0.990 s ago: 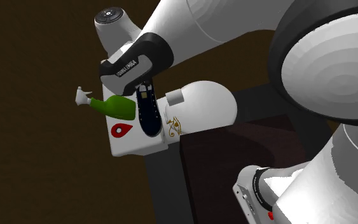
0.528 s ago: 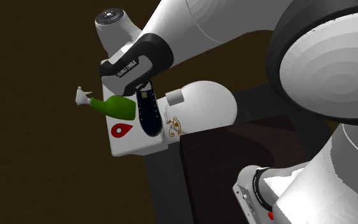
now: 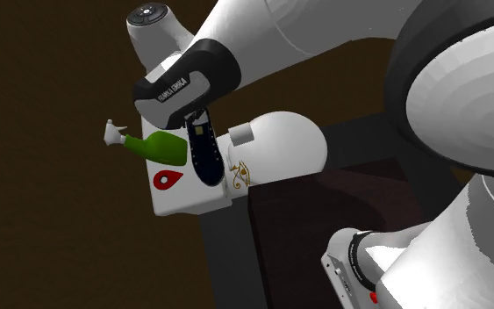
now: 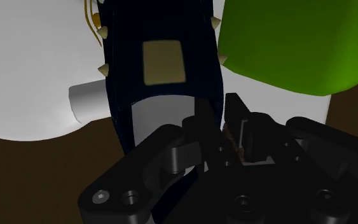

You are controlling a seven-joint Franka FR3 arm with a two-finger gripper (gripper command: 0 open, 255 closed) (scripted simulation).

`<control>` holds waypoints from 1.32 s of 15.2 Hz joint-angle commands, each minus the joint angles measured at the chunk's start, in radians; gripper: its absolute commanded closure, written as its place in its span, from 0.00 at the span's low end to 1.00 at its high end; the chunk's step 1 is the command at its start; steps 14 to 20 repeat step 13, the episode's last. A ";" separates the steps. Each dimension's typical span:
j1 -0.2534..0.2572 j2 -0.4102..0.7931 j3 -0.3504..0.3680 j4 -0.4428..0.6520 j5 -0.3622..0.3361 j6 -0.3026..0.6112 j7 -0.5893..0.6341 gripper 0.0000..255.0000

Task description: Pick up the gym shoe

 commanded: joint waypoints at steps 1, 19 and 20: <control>-0.004 -0.017 0.006 0.004 0.008 -0.020 -0.004 1.00; -0.026 -0.109 0.034 0.024 0.054 -0.127 -0.029 1.00; -0.026 -0.109 0.034 0.024 0.054 -0.127 -0.029 1.00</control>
